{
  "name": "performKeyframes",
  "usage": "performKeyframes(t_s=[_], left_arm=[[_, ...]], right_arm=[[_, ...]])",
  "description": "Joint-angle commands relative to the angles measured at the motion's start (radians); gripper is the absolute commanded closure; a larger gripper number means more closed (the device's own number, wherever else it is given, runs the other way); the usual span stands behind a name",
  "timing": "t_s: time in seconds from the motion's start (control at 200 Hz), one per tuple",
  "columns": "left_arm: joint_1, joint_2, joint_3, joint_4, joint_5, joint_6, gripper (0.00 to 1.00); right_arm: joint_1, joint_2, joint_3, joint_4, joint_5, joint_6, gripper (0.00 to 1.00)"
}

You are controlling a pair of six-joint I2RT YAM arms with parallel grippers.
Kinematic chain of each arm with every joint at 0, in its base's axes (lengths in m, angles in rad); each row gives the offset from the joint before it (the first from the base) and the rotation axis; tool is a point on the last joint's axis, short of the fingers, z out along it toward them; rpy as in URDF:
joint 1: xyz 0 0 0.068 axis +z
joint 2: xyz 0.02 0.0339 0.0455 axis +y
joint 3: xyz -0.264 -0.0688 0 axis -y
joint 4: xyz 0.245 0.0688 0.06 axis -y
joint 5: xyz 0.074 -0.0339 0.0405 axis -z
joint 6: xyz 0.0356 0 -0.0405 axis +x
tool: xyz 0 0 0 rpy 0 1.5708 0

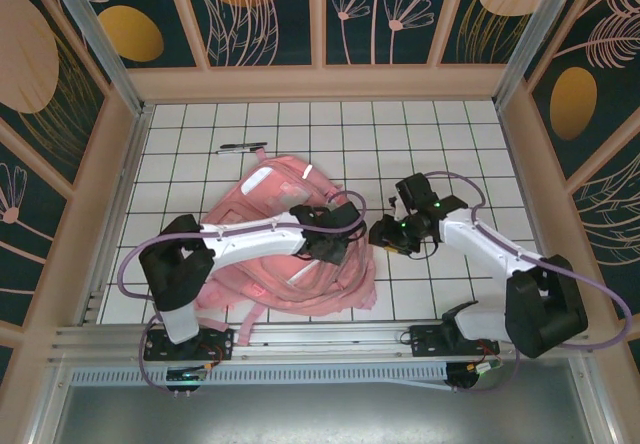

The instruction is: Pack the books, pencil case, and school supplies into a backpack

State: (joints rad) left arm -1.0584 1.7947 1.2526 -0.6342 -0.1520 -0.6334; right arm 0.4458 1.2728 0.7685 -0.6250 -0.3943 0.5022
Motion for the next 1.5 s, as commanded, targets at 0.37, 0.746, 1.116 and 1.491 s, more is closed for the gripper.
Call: performKeyframes(t_s=[0.37,0.746,1.116,1.491], left_arm=[[0.157,-0.217,-0.101,0.104,0.289,0.167,1.0],[0.272,-0.313,-0.063,0.101,0.367,0.208,1.0],[0.289,-0.325,-0.053,0.117,0.364,0.198,1.0],[0.296,-0.314,-0.054,0.153,0.362,0.186,1.0]], right_arm=[[0.084,-0.052,0.054,-0.008,-0.12,-0.072,0.57],[0.332,-0.135,-0.074,0.381,-0.134,-0.522,0.56],[0.49,-0.076,-0.067,0.36,0.159,-0.58,0.55],[0.722,-0.003,-0.074,0.335,0.726,-0.199,0.79]])
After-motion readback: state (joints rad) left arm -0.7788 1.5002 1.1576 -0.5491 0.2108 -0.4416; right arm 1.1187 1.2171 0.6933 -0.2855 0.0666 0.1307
